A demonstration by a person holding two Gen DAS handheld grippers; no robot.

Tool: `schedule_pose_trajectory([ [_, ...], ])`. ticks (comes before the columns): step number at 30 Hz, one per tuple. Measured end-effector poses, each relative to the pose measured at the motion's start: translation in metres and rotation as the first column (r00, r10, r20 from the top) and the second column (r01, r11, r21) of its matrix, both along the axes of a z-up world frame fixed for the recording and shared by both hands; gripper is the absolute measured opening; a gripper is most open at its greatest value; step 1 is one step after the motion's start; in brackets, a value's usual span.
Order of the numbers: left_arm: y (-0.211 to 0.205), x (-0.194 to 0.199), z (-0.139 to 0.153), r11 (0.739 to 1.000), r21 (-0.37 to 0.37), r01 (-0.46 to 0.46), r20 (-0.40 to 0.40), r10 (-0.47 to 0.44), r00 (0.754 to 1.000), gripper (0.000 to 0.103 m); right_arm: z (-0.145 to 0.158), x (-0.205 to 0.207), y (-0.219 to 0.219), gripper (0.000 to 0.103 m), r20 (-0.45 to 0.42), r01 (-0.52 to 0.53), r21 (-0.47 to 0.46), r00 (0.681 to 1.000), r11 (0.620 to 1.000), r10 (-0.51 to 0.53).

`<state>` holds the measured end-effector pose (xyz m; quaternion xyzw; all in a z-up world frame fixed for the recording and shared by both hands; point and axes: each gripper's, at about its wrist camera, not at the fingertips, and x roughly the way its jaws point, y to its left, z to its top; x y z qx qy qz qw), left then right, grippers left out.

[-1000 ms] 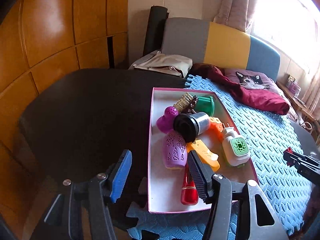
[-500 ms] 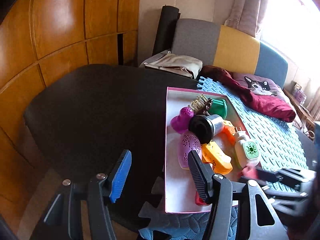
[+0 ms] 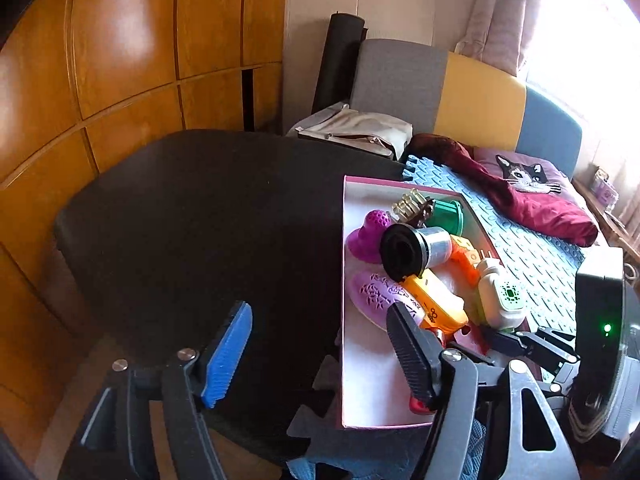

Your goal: Organize rigid objects

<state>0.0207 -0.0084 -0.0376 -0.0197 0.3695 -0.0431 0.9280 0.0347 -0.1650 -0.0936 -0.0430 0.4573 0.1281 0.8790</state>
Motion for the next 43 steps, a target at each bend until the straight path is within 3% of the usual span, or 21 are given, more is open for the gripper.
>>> schedule_pose_trajectory([
  [2, 0.000, -0.001, 0.001, 1.000, 0.004, -0.007, 0.003, 0.007, 1.000, 0.074, 0.000, 0.001, 0.001, 0.040, 0.000, -0.003, 0.002, 1.000, 1.000, 0.003],
  [11, -0.001, -0.002, 0.004, 1.000, 0.018, -0.023, 0.002, 0.023, 1.000, 0.081, 0.014, -0.018, 0.004, 0.045, 0.074, -0.001, 0.012, 0.997, 1.000, 0.000],
  [17, -0.001, -0.008, 0.009, 0.999, 0.026, -0.040, 0.021, 0.039, 0.999, 0.094, 0.034, -0.036, -0.004, 0.045, 0.163, 0.078, 0.036, 0.983, 0.996, -0.083],
  [19, -0.003, -0.010, 0.010, 0.998, 0.034, -0.046, 0.026, 0.045, 0.999, 0.103, 0.041, -0.041, -0.010, 0.045, 0.190, 0.123, 0.054, 0.973, 0.991, -0.131],
  [29, -0.010, -0.023, 0.017, 0.997, 0.038, -0.062, 0.053, 0.060, 0.997, 0.103, 0.040, -0.039, -0.023, 0.045, 0.169, 0.197, 0.082, 0.963, 0.977, -0.209],
  [39, -0.013, -0.031, 0.023, 0.992, 0.078, -0.098, 0.105, 0.089, 0.990, 0.099, 0.049, -0.047, -0.021, 0.045, 0.212, 0.213, 0.085, 0.951, 0.973, -0.226],
  [43, -0.012, -0.029, 0.024, 0.995, 0.061, -0.084, 0.086, 0.079, 0.993, 0.101, 0.051, -0.047, -0.021, 0.045, 0.225, 0.212, 0.084, 0.948, 0.974, -0.226],
])
